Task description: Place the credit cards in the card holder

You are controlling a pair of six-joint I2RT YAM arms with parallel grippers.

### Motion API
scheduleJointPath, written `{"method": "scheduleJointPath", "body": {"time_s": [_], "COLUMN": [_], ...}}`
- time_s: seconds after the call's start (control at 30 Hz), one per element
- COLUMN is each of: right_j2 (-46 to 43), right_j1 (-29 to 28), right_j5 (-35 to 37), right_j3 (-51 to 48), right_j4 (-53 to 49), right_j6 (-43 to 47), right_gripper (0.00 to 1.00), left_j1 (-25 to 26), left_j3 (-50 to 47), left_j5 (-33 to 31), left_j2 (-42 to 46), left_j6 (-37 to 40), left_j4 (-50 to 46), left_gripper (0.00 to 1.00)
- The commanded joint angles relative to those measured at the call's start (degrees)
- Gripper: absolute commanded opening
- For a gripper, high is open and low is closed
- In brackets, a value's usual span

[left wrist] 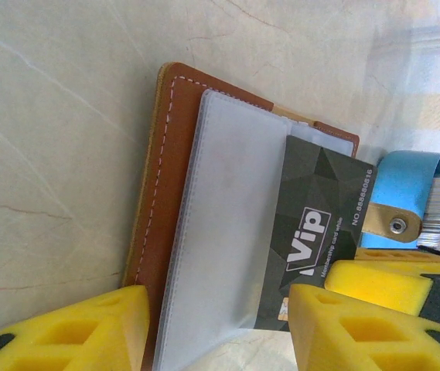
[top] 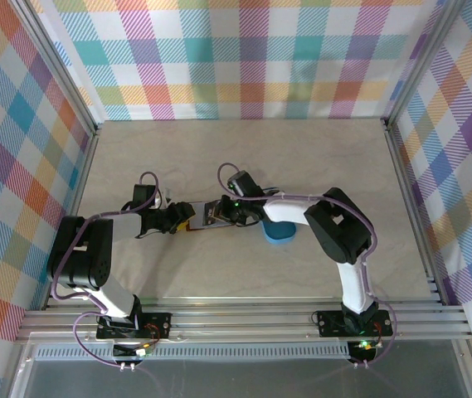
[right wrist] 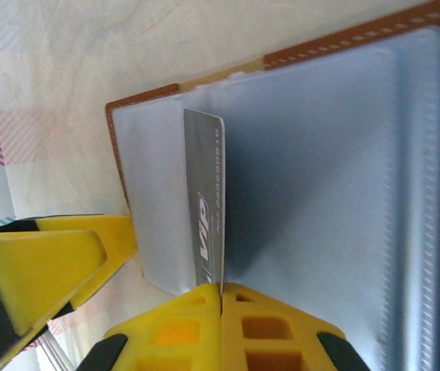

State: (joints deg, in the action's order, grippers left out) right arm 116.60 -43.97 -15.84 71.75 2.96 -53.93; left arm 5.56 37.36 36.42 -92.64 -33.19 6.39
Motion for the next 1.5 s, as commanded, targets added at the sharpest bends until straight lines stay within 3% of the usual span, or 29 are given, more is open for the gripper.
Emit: {"method": "scheduleJointPath", "body": {"time_s": [0.0,0.7,1.47], "right_j2": [2.32,4.69,7.86], "right_j1": [-0.40,0.64,0.64], "right_j5": [-1.96,-5.06,-7.37], "right_j3": [1.75,4.86,7.26], "right_j4": [-4.91,-7.41,-5.05], "right_j6": [2.30,7.23,6.05], "right_gripper": [0.00,0.00,0.00], "left_j1": [0.83,1.09,2.10], "left_j3": [0.87,1.48,2.10], "left_j5": [0.04,0.09,-0.12], "left_j2": [-1.30,-1.93,-2.07], "left_j6": [0.23,0.23,0.42], "left_j4": [0.53,0.20,-0.42], "left_gripper": [0.51,0.51,0.50]}}
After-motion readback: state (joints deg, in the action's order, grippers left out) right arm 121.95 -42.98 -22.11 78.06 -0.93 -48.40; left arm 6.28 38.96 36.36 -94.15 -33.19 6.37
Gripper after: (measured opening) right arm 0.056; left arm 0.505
